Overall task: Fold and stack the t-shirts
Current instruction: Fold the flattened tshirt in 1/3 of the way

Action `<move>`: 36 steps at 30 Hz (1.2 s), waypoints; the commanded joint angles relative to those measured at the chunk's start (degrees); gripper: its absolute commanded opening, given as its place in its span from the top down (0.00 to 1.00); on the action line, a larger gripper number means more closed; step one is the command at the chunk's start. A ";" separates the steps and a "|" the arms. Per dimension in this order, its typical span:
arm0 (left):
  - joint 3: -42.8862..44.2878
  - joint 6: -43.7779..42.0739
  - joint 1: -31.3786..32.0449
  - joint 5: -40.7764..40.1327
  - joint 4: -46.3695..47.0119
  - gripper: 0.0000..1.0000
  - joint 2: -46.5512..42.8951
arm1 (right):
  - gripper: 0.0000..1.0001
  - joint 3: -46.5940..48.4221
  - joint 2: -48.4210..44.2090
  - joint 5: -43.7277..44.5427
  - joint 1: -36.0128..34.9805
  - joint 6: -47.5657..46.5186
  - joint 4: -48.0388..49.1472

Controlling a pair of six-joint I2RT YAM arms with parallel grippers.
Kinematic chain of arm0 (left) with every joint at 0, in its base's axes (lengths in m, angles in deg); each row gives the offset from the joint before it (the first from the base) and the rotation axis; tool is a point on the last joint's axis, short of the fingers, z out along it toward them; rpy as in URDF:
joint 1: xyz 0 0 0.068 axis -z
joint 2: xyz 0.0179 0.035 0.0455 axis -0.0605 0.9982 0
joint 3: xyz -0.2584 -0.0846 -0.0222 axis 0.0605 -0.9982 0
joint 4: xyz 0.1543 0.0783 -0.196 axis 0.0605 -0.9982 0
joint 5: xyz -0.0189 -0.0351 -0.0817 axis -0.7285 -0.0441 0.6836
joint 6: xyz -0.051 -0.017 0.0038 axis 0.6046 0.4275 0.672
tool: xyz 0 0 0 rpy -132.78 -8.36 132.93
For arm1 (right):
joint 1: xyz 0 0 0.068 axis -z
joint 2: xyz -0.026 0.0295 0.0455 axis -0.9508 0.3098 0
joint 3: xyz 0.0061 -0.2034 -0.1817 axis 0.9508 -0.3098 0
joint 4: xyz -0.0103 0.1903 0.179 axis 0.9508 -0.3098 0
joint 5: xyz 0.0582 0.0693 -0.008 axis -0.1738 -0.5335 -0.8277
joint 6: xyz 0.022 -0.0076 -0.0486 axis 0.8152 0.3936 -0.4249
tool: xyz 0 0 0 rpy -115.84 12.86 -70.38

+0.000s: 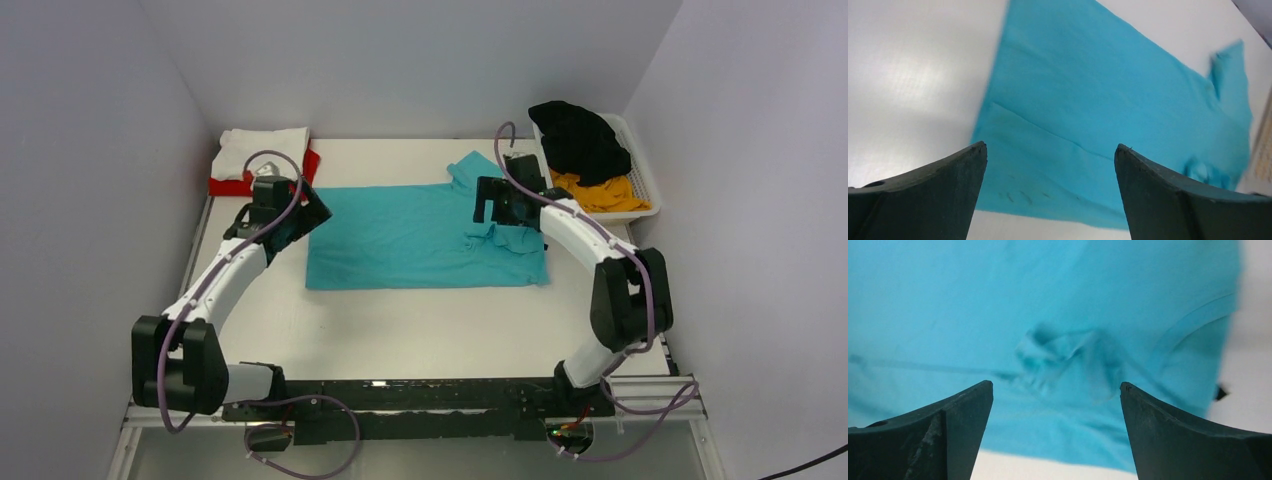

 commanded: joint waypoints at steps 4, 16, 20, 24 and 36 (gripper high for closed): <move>-2.37 -5.77 7.54 17.09 8.40 0.01 5.04 | 0.00 -11.56 -3.73 -10.13 -6.17 -1.01 9.88; -4.92 -5.68 5.28 17.08 10.14 0.01 18.93 | 0.00 1.48 13.78 3.15 -3.59 -3.59 12.58; -6.40 -6.05 4.65 14.27 9.32 0.01 18.44 | 0.00 7.09 16.72 6.15 -2.38 -5.44 15.28; -6.91 -6.73 4.64 12.58 8.03 0.01 17.43 | 0.00 14.76 20.82 11.32 -1.23 -7.51 14.38; -0.31 -8.05 6.22 13.87 5.90 0.01 14.15 | 0.00 -5.16 4.13 3.48 -5.87 -2.82 16.38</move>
